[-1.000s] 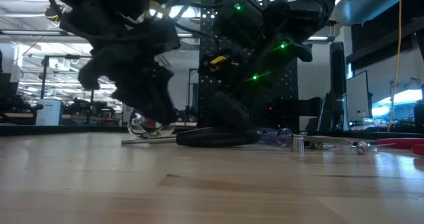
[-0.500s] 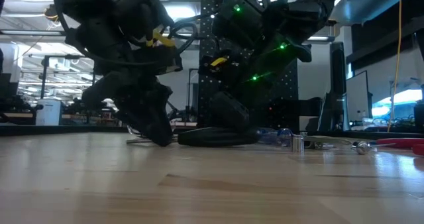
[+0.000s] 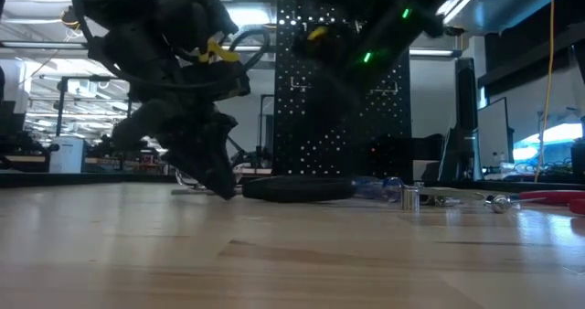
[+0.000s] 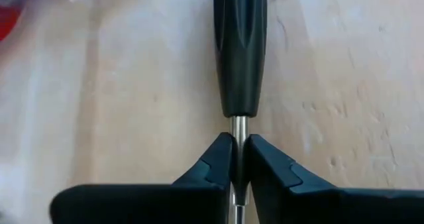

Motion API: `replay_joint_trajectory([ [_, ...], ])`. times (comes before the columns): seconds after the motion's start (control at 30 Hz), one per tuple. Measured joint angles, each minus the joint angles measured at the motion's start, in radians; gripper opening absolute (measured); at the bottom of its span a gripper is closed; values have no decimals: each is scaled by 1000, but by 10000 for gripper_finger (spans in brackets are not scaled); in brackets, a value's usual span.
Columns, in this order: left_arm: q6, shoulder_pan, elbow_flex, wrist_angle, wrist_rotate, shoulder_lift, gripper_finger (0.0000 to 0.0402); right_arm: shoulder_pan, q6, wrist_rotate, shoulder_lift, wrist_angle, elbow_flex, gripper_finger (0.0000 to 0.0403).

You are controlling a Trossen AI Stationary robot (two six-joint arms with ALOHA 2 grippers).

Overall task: Hang tools onto peg board
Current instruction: Hang the black screwdriver on the peg board

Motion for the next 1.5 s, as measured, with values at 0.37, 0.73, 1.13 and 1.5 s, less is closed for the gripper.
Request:
replay_joint_trajectory([
  [0.37,19,-16,-8,-37,-78,-264,22,177,128,262,-330,-310,0,163],
  [0.73,134,14,-79,283,-47,-584,20,349,141,491,-427,-305,0,163],
  [1.13,130,40,-78,650,140,-614,17,207,-214,76,-410,657,-199,163],
  [1.5,101,20,-78,703,175,-613,16,78,-155,-180,-292,890,-131,163],
])
